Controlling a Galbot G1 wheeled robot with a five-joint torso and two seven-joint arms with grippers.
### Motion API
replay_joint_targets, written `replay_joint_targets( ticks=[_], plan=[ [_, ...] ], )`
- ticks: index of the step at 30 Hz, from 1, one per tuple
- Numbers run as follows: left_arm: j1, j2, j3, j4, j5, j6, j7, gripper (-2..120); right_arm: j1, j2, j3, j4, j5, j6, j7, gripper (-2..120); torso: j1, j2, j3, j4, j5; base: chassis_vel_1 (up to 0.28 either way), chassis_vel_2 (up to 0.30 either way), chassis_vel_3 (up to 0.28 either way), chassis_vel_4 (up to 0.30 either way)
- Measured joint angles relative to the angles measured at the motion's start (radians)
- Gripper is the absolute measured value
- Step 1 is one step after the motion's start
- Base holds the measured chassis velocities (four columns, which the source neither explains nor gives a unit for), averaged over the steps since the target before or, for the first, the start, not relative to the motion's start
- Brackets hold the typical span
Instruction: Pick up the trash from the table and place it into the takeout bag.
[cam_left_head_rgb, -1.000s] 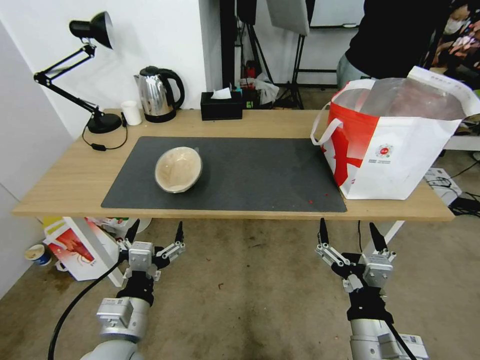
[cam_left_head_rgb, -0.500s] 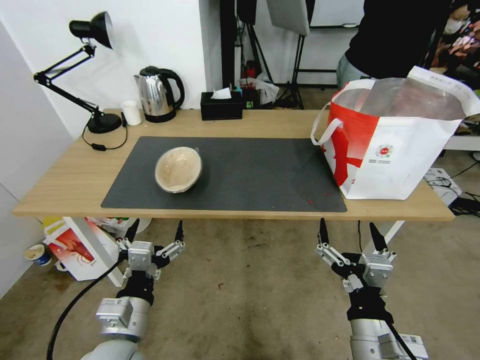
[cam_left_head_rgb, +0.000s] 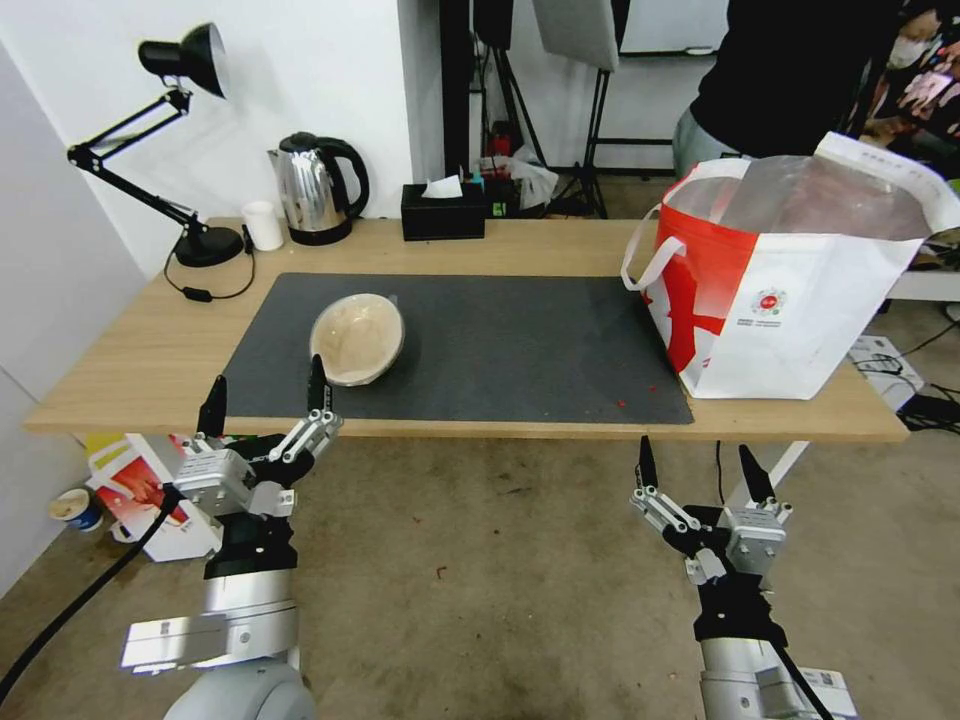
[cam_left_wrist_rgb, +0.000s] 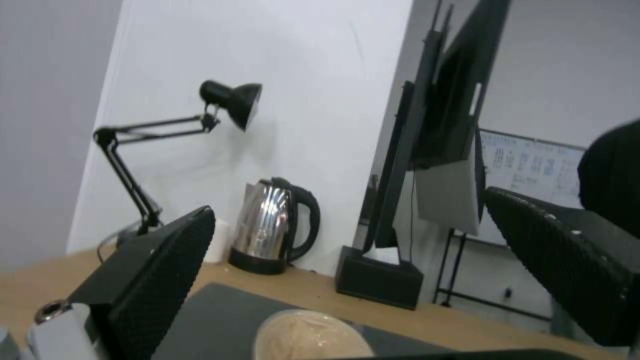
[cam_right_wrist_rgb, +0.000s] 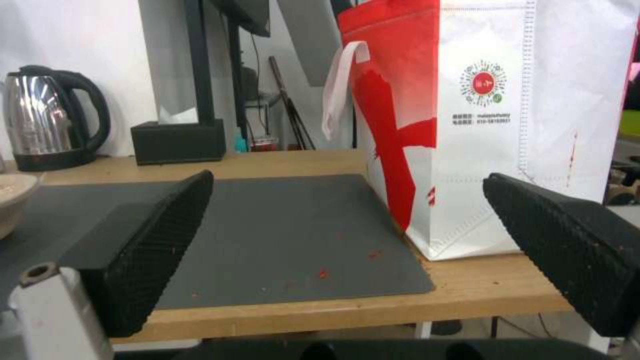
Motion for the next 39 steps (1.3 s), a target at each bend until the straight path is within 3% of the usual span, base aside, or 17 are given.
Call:
replay_joint_targets(
  ticks=[5,14,19,24,29,39],
  plan=[
    [0.01,0.017,-0.027,-0.034,-0.136,0.076,-0.011,100,0.0,0.0,0.0,0.0,0.0,0.0,0.0,100,0.0,0.0,0.0,0.0,-0.0002,0.0,0.0,0.0,0.0],
    [0.011,0.019,-0.031,-0.035,-0.158,0.089,-0.016,100,0.0,0.0,0.0,0.0,0.0,0.0,0.0,100,0.0,0.0,0.0,0.0,-0.0001,0.0,0.0,0.0,0.0],
    [0.004,0.024,-0.035,-0.035,-0.222,0.13,-0.043,100,0.0,0.0,0.0,0.0,0.0,0.0,0.0,100,0.0,0.0,0.0,0.0,0.0,0.0,0.0,0.0,0.0],
    [-0.019,0.038,-0.048,-0.034,-0.409,0.254,-0.123,100,0.0,0.0,0.0,0.0,0.0,0.0,0.0,100,0.0,0.0,0.0,0.0,-0.0001,0.0,0.0,0.0,0.0],
    [-0.026,0.04,-0.053,-0.033,-0.454,0.273,-0.139,100,0.0,0.0,0.0,0.0,0.0,0.0,0.0,100,0.0,0.0,0.0,0.0001,0.0001,0.0,0.0,0.0,0.0],
    [-0.074,0.053,-0.088,-0.032,-0.703,0.374,-0.224,100,0.0,0.0,0.0,0.0,0.0,0.0,0.0,100,0.0,0.0,0.0,0.0,-0.0001,0.0,0.0,0.0,0.0]
  ],
)
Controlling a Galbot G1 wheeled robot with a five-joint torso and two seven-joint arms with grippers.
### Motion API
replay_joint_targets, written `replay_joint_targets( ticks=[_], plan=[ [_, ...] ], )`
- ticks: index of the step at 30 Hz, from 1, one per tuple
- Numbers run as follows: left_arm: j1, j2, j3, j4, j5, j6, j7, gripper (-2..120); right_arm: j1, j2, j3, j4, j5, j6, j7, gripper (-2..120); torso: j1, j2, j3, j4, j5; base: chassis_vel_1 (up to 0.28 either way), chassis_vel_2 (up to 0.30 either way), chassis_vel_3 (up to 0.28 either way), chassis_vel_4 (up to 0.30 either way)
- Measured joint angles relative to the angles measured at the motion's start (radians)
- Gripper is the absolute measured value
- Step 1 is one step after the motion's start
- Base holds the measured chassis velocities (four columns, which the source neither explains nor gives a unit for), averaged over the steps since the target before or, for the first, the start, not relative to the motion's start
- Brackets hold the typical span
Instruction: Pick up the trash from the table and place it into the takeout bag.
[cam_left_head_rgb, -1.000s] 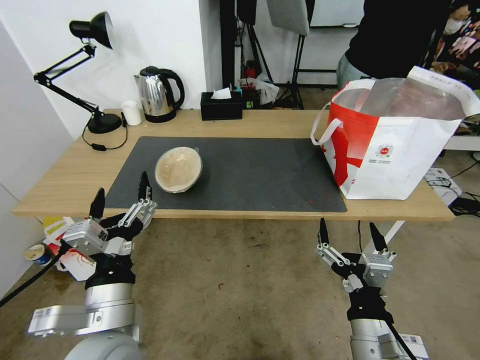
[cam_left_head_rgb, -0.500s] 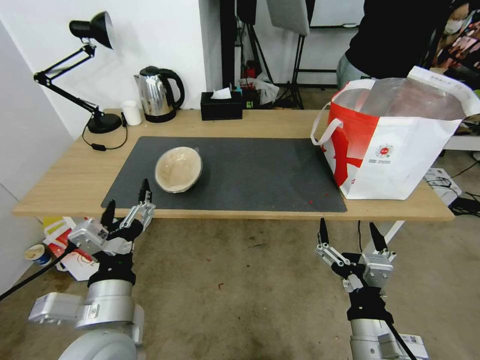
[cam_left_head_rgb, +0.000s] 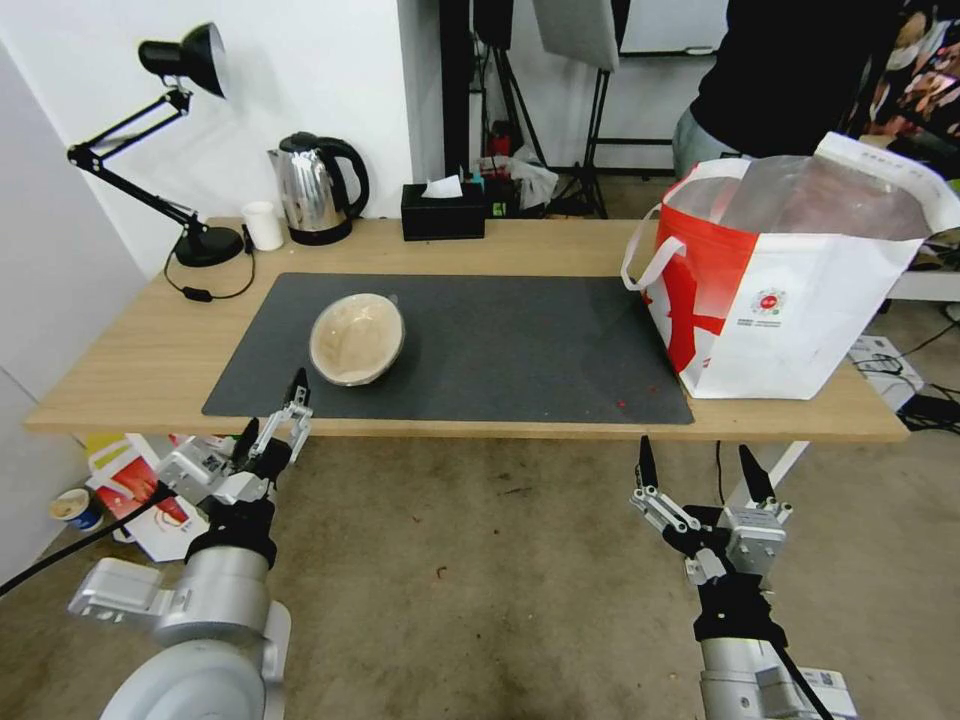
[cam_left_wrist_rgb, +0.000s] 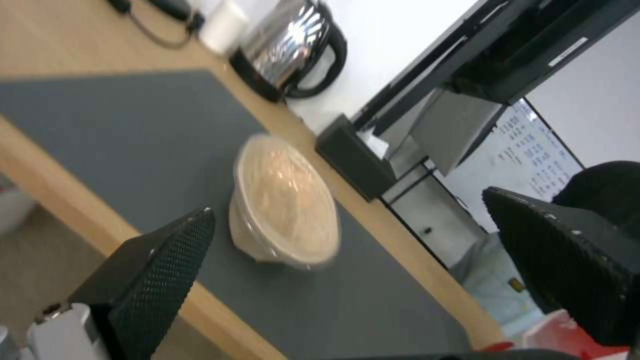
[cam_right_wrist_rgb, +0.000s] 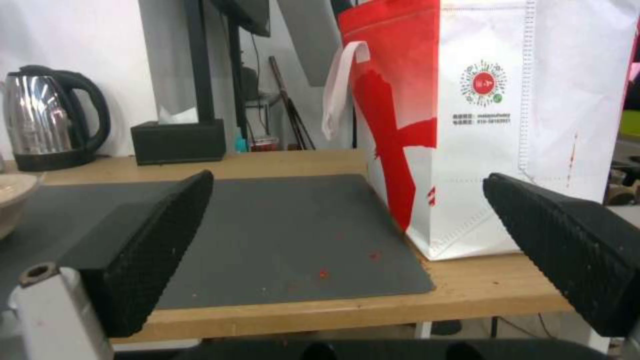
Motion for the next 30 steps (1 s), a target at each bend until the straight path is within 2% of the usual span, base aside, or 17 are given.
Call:
replay_joint_targets(
  ticks=[4,6,12,18,24,26,30],
  plan=[
    [-0.014,0.004,-0.01,0.0,-0.076,0.031,-0.026,100,0.0,0.0,0.0,0.0,0.0,0.0,0.0,100,0.0,0.0,0.0,0.0,0.0,0.0,0.0,0.0,0.0],
    [-0.03,0.008,-0.022,0.001,-0.158,0.065,-0.054,100,0.0,0.0,0.0,0.0,0.0,0.0,0.0,100,0.0,0.0,0.0,0.0,0.0,0.0,0.0,0.0,0.0],
    [-0.047,0.012,-0.035,0.001,-0.248,0.101,-0.086,100,0.0,0.0,0.0,0.0,0.0,0.0,0.0,100,0.0,0.0,0.0,0.0001,0.0,0.0,0.0,0.0,0.0],
    [-0.08,0.012,-0.06,0.001,-0.392,0.15,-0.138,100,0.0,0.0,0.0,0.0,0.0,0.0,0.0,100,0.0,0.0,0.0,-0.0001,0.0001,0.0,0.0,0.0,0.0],
    [-0.098,0.012,-0.074,0.001,-0.472,0.175,-0.166,100,0.0,0.0,0.0,0.0,0.0,0.0,0.0,100,0.0,0.0,0.0,0.0001,0.0001,0.0,0.0,0.0,0.0],
    [-0.12,0.014,-0.092,0.001,-0.549,0.2,-0.194,100,0.0,0.0,0.0,0.0,0.0,0.0,0.0,100,0.0,0.0,0.0,0.0003,0.0,0.0,0.0,0.0,0.0],
    [-0.144,0.038,-0.113,0.001,-0.584,0.204,-0.207,100,0.0,0.0,0.0,0.0,0.0,0.0,0.0,100,0.0,0.0,0.0,-0.0001,0.0,0.0,0.0,0.0,0.0]
  ],
)
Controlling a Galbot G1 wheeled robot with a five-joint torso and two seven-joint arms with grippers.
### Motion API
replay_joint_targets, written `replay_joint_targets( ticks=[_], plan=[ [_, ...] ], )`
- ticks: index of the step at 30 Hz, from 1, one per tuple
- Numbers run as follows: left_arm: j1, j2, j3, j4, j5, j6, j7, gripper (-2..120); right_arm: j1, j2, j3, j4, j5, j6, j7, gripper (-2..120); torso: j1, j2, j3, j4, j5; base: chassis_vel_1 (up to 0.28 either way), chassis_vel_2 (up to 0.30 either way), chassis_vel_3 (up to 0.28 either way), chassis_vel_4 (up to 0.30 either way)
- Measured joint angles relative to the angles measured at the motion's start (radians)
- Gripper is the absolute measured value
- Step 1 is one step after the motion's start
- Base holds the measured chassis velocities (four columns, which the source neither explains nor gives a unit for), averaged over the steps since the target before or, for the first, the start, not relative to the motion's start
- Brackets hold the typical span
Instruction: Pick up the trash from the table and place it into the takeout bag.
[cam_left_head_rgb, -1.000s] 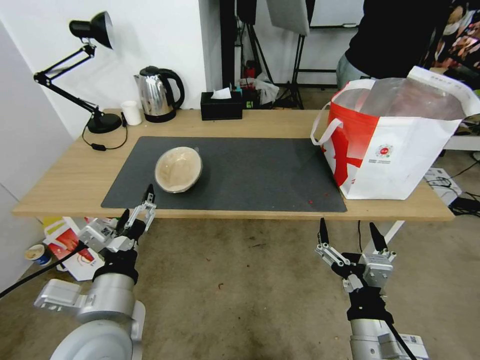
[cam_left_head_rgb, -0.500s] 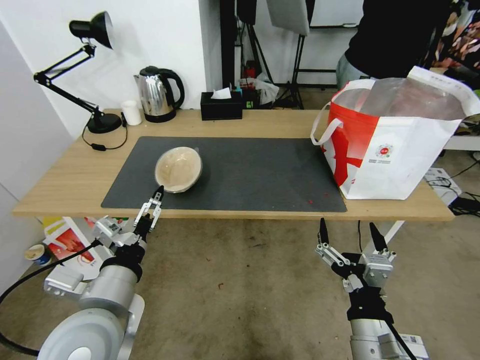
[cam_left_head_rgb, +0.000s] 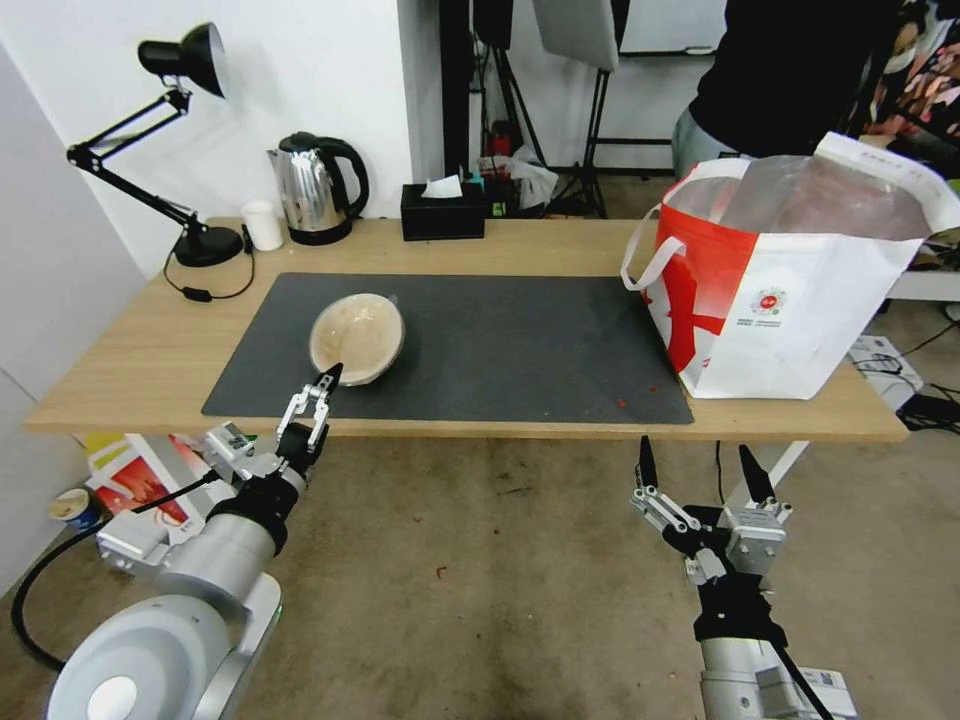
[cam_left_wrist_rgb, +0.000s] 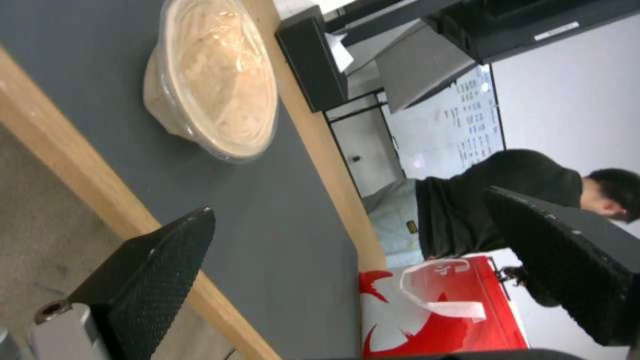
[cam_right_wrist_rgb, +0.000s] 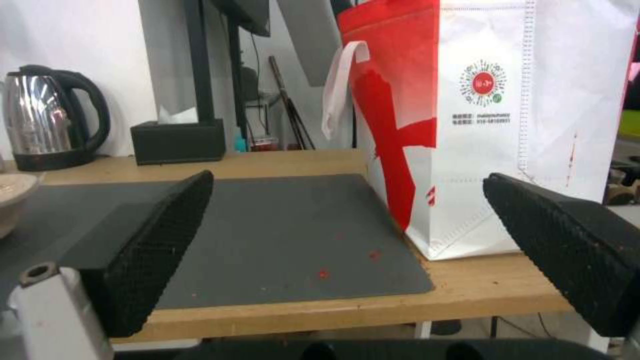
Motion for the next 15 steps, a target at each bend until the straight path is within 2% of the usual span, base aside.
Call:
replay_joint_targets(
  ticks=[6,15],
  plan=[
    [-0.026,0.046,-0.028,0.0,0.001,-0.007,-0.004,100,0.0,0.0,0.0,0.0,0.0,0.0,0.0,100,0.0,0.0,0.0,0.0001,0.0,0.0,0.0,0.0,0.0],
    [-0.038,0.073,-0.055,0.0,0.01,-0.013,-0.004,100,0.0,0.0,0.0,0.0,0.0,0.0,0.0,100,0.0,0.0,0.0,0.0001,0.0,0.0,0.0,0.0,0.0]
  ],
)
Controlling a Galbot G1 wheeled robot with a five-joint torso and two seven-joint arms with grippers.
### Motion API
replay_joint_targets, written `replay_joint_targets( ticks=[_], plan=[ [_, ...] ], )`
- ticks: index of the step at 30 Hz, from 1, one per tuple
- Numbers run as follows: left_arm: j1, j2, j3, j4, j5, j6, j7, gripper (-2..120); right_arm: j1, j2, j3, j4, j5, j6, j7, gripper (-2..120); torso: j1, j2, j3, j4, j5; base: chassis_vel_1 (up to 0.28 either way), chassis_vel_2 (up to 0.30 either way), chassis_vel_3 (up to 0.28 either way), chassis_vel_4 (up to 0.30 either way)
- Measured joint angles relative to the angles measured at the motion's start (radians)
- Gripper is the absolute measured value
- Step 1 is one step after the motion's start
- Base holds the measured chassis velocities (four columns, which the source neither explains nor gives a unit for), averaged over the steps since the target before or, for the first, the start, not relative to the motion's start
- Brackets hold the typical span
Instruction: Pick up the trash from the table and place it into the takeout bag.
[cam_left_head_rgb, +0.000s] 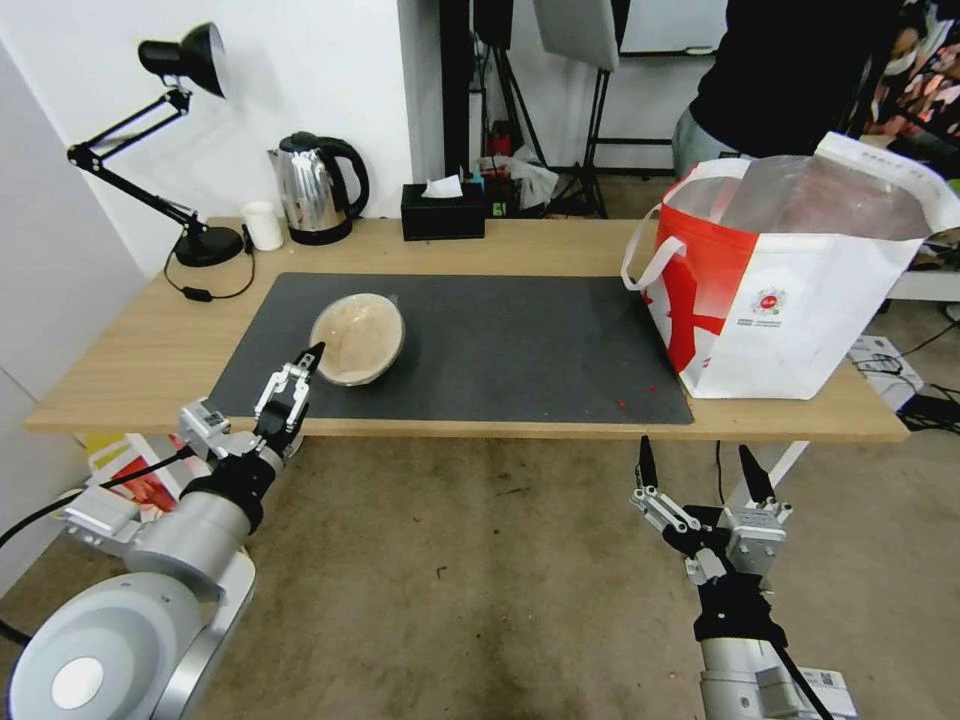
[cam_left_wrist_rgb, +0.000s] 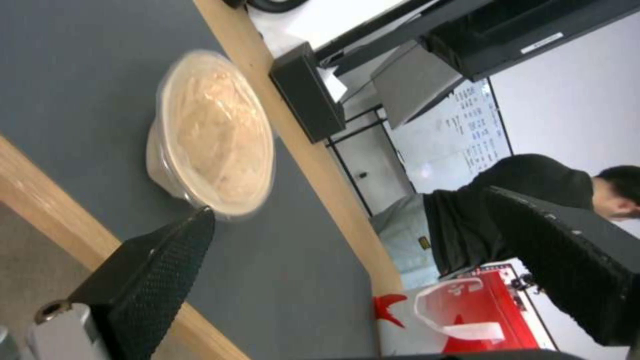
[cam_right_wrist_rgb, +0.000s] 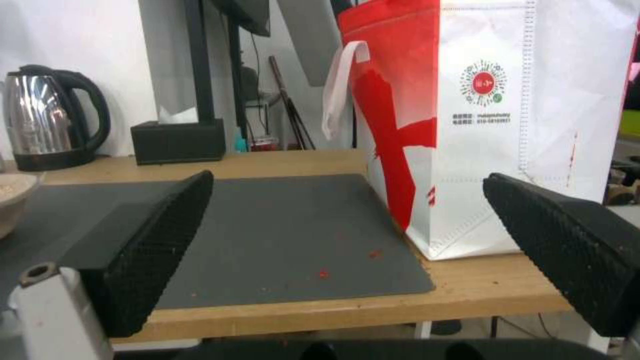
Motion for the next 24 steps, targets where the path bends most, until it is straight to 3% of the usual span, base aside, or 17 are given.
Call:
replay_joint_targets(
  ticks=[24],
  plan=[
    [-0.027,0.025,-0.041,0.0,-0.004,-0.004,-0.019,100,0.0,0.0,0.0,0.0,0.0,0.0,0.0,100,0.0,0.0,0.0,0.0,0.0001,0.0,0.0,0.0,0.0]
  ],
)
